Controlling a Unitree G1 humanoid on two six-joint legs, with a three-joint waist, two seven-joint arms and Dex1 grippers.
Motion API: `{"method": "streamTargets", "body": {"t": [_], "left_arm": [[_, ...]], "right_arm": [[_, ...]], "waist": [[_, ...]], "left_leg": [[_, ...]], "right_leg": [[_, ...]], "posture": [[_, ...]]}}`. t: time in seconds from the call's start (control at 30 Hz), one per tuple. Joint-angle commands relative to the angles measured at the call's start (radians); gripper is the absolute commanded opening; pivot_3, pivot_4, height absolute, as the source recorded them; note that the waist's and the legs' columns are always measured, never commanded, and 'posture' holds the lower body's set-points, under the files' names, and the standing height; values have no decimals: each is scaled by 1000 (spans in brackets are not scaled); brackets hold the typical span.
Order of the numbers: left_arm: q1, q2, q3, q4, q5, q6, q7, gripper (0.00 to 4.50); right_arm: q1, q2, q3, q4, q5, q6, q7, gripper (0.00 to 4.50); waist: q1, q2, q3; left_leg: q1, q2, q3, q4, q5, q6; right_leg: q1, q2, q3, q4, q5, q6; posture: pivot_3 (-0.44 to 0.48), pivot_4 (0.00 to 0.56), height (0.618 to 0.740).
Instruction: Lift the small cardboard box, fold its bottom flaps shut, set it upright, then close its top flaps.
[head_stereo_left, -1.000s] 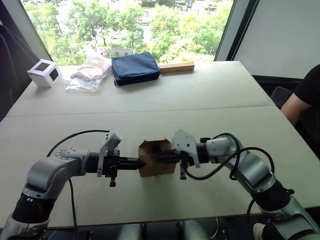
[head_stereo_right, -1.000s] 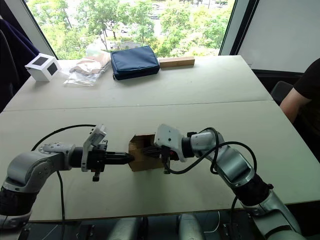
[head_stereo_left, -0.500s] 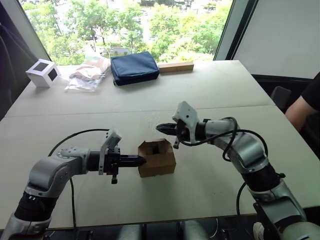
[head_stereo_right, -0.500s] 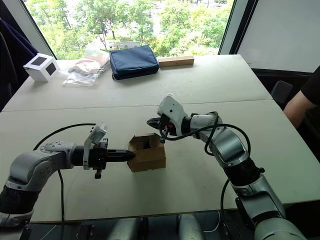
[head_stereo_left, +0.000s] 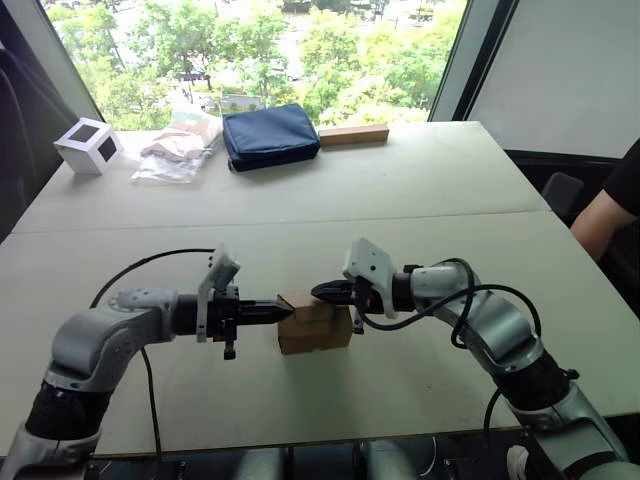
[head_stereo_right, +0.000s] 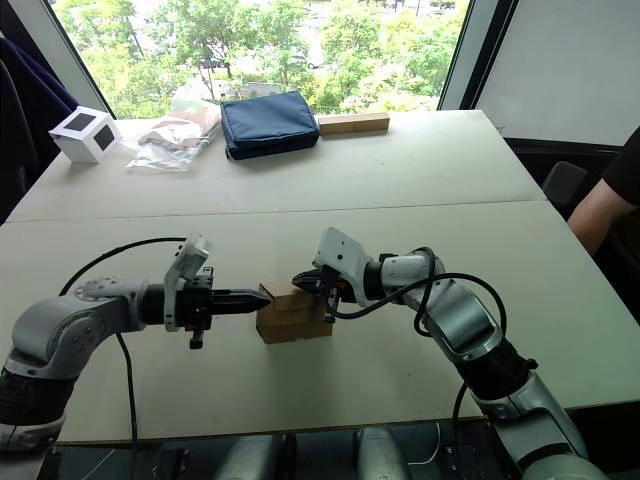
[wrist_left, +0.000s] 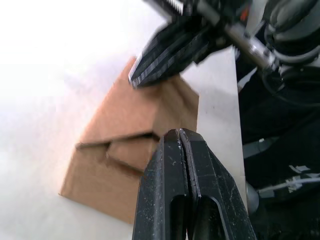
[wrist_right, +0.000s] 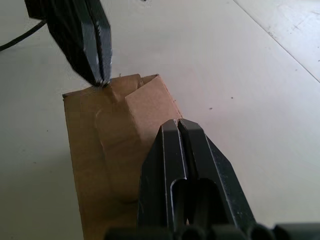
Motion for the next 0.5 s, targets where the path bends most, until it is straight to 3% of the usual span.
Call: {"method": "streamTargets", "body": {"t": [0.03,0.5], "left_arm": [[-34,-17,25,22,-9,-19,32,23],[-61,-111,-86,121,136,-149,97,23]], "right_arm": [[1,5,-14,-44,4,-4,-6,0],[17,-1,-53,-88,10,-21,-25,0]], "waist": [[-1,0,0],[-1,0,0]], "left_leg": [[0,0,0,0,0,0],[0,0,0,0,0,0]], "right_leg": [[0,0,0,0,0,0],[0,2,-1,0,0,0]], "posture": [[0,150,737],[0,150,737]]}}
